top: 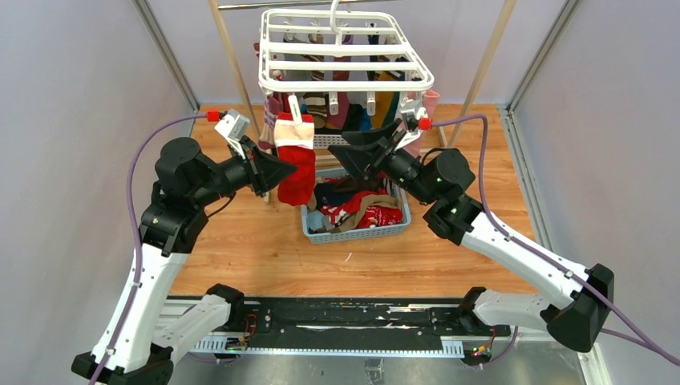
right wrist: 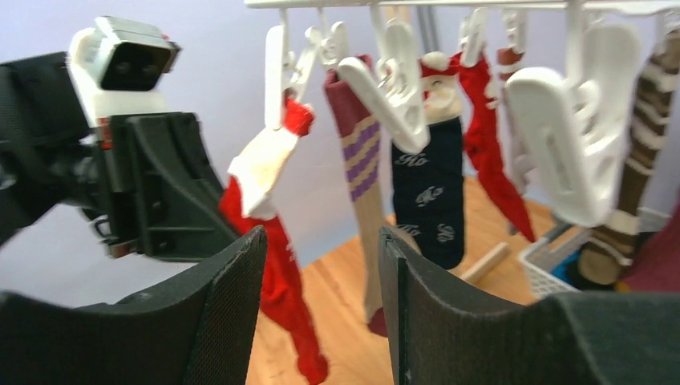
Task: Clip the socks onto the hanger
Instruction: Open the clamp at the hanger.
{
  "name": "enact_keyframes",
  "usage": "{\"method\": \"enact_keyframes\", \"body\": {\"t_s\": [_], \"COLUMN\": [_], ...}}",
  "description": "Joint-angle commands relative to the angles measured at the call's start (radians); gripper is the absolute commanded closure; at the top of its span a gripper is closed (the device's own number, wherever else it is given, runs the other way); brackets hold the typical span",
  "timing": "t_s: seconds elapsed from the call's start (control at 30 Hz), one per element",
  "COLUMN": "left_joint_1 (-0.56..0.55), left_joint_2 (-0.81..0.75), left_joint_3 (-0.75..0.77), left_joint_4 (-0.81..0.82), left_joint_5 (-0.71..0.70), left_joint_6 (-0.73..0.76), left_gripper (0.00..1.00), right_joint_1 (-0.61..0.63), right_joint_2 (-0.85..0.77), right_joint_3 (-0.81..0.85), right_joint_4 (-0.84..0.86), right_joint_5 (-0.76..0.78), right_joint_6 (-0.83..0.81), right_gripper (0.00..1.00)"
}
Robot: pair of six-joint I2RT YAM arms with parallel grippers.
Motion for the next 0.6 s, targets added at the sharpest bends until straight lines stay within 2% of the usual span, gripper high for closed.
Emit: {"method": "enact_keyframes", "body": {"t_s": [0.0, 0.13, 0.4, 0.57], "left_joint_1": [-0.002, -0.002, -0.002, -0.002], "left_joint_2": [-0.003, -0.008, -0.005, -0.006], "left_joint_3": [0.035, 0.041, 0.055, 0.055], "left_joint_4": [-0.015, -0.027, -0.041, -0.043], "left_joint_5": [0.001, 0.005, 0.016, 0.019], "left_joint_6": [0.001, 0.001, 0.003, 0.005], "left_gripper": [1.0, 1.0, 1.0, 1.0], "right_joint_1": [0.028, 0.077, 0.165, 0.181], "right_joint_2": [0.039, 0.082, 0.145, 0.164], "right_joint_3": [0.077, 0.115, 0.158, 0.16], "right_joint_4": [-0.062, -0.039, 0.065, 0.136], "right_joint_5": [0.118, 0.27, 0.504, 0.567], "right_joint_6": [-0.171, -0.303, -0.513, -0.565], "right_gripper": [0.48, 0.55, 0.57, 0.59]}}
